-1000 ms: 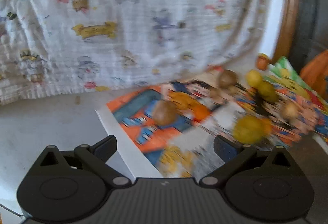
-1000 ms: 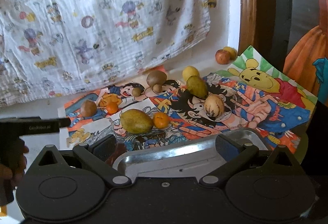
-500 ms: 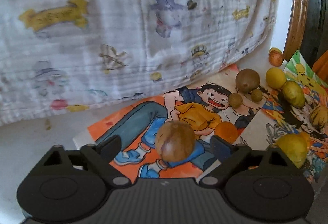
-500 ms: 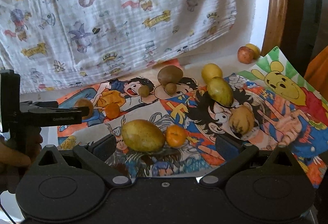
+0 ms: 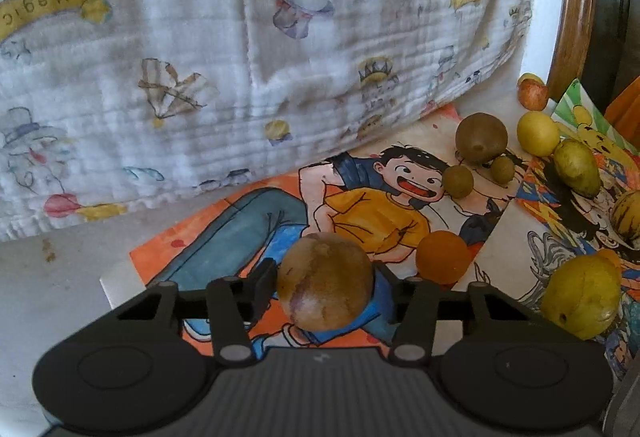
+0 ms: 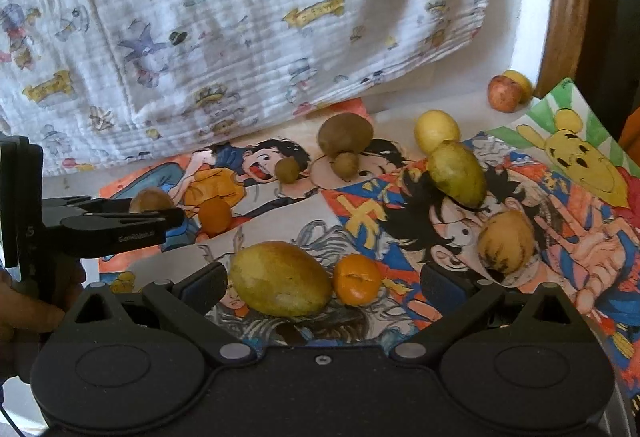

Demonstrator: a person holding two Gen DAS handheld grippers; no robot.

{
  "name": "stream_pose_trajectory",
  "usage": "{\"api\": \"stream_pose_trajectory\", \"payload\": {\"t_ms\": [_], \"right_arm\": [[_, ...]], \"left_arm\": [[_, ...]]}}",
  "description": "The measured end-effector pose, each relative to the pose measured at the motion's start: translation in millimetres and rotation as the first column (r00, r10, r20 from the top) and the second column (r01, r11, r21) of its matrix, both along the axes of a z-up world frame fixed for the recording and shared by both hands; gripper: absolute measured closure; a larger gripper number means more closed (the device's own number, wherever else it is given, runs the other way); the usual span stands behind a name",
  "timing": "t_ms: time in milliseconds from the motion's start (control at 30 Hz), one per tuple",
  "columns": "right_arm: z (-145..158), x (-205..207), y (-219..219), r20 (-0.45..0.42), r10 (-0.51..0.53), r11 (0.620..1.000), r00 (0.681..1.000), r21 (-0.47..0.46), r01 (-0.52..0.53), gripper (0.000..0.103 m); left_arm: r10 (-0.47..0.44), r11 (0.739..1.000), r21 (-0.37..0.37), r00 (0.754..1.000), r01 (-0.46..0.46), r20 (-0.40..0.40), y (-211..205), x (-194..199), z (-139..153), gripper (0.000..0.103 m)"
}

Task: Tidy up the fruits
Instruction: 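Close the right tool on the large yellow mango while the left tool holds the brown fruit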

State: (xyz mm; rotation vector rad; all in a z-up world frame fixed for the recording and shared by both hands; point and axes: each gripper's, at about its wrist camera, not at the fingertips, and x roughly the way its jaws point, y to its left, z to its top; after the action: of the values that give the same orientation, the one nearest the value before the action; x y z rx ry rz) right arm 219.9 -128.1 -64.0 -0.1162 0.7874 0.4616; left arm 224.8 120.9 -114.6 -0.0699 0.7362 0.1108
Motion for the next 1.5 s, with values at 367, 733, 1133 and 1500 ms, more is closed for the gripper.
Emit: {"api": "stream_pose_trajectory", "payload": {"t_ms": [367,733,1133,1500], "right_arm": [[-13,4,24,-0.029,0.101,0.995,0.994,0.022,-0.100,0.006],[-28,14,27,-0.117,0.084,0.992,0.990,0.098,-0.073,0.008],[-32,19,41,-0.093,0.059,0.998,0.994,0.041,-0.056,0.008],[-43,12,61,0.017,0.195,0.967,0.981,-0.169,-0.189,0.013]], "left_arm": [[-0.005,1.000,-0.004,1.000,0.005,0.001,0,-10,3,0.052],[0.000,1.000,-0.017,1.000,0.000,0.007,3,-16,5,0.052],[0.026,0.999,-0.027,1.000,-0.025,0.011,5,-23,7,0.052],[0.039,0.998,-0.041,0.999,-0.038,0.017,5,-27,9,0.052]]}}
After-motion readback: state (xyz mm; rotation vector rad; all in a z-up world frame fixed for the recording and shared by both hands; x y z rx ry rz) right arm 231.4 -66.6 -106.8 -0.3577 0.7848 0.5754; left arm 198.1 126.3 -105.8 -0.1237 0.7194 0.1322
